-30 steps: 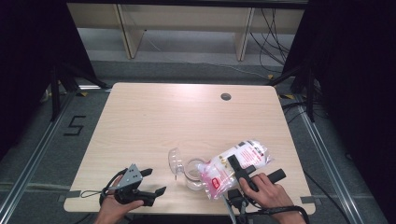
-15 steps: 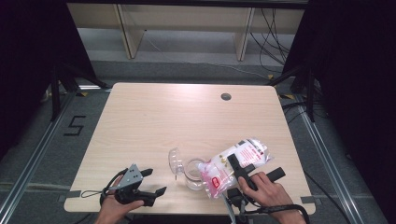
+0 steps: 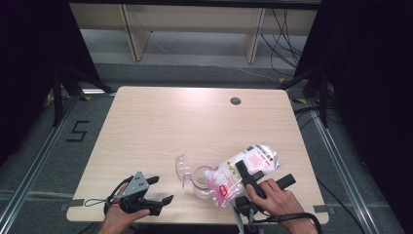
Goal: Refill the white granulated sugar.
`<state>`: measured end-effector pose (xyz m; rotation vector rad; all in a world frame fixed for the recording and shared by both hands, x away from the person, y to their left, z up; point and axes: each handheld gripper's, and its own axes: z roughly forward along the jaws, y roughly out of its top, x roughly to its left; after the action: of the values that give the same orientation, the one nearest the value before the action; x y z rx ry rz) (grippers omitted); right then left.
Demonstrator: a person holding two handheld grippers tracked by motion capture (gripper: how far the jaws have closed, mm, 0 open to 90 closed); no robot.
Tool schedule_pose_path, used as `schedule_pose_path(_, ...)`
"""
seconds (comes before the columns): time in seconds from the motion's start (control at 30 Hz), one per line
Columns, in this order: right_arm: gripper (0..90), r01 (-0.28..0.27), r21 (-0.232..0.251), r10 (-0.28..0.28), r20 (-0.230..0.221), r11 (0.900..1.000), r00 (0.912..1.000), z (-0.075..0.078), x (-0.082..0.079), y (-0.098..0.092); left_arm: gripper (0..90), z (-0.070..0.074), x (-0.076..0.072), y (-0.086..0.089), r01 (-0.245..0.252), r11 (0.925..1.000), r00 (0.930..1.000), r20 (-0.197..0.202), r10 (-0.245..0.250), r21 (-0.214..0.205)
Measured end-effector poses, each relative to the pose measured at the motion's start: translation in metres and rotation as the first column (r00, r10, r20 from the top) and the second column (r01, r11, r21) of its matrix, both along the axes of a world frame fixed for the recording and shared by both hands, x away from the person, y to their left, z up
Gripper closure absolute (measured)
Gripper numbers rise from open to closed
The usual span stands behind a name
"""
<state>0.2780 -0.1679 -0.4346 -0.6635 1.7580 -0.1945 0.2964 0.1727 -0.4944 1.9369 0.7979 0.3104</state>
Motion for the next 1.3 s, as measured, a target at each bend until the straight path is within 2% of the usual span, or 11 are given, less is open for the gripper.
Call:
schedule_pose_path(0.63, 54.4, 0.0, 0.003, 0.0, 0.0, 1.0, 1.0, -0.0002, 0.0008, -0.0011, 16.7, 0.0001, 0.0, 0.0002, 0.0, 1.0, 1.0, 0.0, 0.0, 0.0)
schedule_pose_path(0.7, 54.5, 0.016, 0.015, -0.016, -0.008, 0.9998, 0.9998, -0.0016, 0.0005, -0.0018, 16.6, 0.0001, 0.0, 0.0002, 0.0, 1.0, 1.0, 0.0, 0.0, 0.001)
schedule_pose_path(0.73, 54.5, 0.005, -0.003, -0.005, -0.005, 1.0, 1.0, 0.0001, 0.0009, -0.0004, 16.6, 0.0002, 0.0, 0.0003, 0.001, 1.0, 1.0, 0.002, -0.001, 0.001)
schedule_pose_path(0.8, 54.5, 0.002, 0.006, -0.002, -0.002, 1.0, 1.0, 0.0002, 0.0006, -0.0009, 16.6, 0.0003, 0.0002, 0.0005, 0.001, 1.0, 1.0, 0.004, -0.001, 0.006)
schedule_pose_path(1.03, 54.7, 0.0, -0.007, 0.0, 0.002, 1.0, 1.0, 0.0016, 0.0002, -0.0008, 16.6, 0.0002, 0.0001, 0.0005, -0.002, 1.0, 1.0, 0.002, 0.002, 0.005)
schedule_pose_path(1.23, 54.8, 0.004, 0.006, -0.004, -0.003, 1.0, 1.0, 0.0013, 0.0006, -0.0007, 16.6, 0.0001, 0.0, 0.0001, 0.001, 1.0, 1.0, 0.0, -0.001, 0.0)
schedule_pose_path(1.3, 54.9, -0.001, -0.006, 0.001, 0.0, 1.0, 1.0, 0.0022, 0.0005, -0.0004, 16.6, 0.0, 0.0001, 0.0001, 0.003, 1.0, 1.0, 0.002, -0.003, 0.001)
